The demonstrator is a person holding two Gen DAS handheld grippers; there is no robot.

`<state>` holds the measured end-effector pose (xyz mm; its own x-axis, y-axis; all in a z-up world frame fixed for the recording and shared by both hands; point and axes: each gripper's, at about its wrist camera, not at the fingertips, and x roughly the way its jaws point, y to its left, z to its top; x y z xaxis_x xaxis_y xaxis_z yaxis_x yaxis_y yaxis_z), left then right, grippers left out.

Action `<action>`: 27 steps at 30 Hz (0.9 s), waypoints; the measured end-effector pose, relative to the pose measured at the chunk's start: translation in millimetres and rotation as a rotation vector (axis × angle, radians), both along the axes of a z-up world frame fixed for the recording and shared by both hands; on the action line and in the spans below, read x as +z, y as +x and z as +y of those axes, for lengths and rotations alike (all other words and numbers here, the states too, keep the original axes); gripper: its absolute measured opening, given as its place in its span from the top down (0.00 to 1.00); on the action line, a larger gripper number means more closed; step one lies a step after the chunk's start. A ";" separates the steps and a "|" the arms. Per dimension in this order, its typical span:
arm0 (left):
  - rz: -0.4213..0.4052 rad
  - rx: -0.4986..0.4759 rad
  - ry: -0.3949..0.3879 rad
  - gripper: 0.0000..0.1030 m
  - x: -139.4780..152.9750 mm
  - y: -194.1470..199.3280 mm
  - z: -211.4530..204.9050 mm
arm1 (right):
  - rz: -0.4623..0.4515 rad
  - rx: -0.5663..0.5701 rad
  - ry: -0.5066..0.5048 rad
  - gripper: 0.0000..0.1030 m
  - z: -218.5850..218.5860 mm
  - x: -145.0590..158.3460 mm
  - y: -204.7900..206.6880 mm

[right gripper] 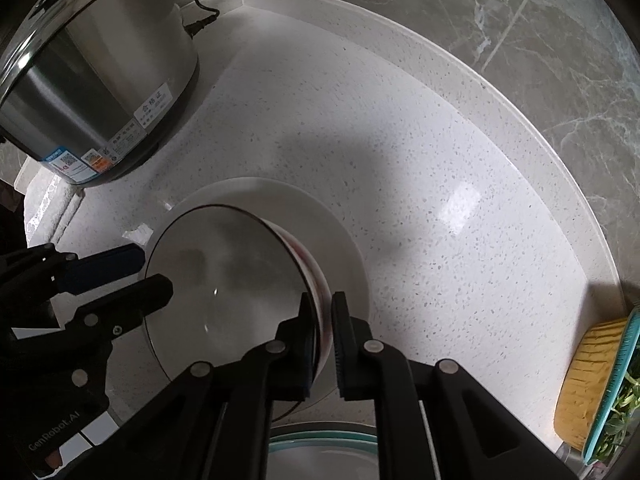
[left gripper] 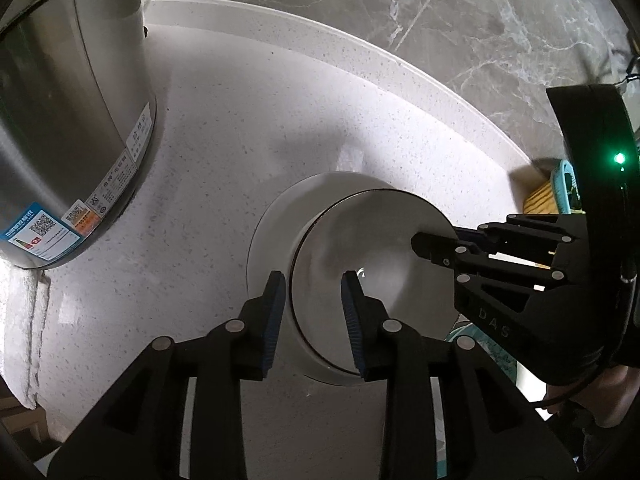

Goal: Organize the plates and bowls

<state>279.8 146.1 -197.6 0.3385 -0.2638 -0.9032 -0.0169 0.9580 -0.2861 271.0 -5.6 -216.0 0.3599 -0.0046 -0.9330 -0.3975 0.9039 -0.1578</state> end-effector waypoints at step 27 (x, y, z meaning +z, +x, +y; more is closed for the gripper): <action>-0.009 0.056 -0.039 0.49 -17.4 -18.6 62.4 | -0.089 -0.082 0.313 0.52 -80.9 52.0 1.3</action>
<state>261.3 208.6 -215.0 0.3614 -0.2794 -0.8895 -0.0673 0.9437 -0.3238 272.3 -86.5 -164.0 0.4506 0.2450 -0.8584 -0.3185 0.9424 0.1018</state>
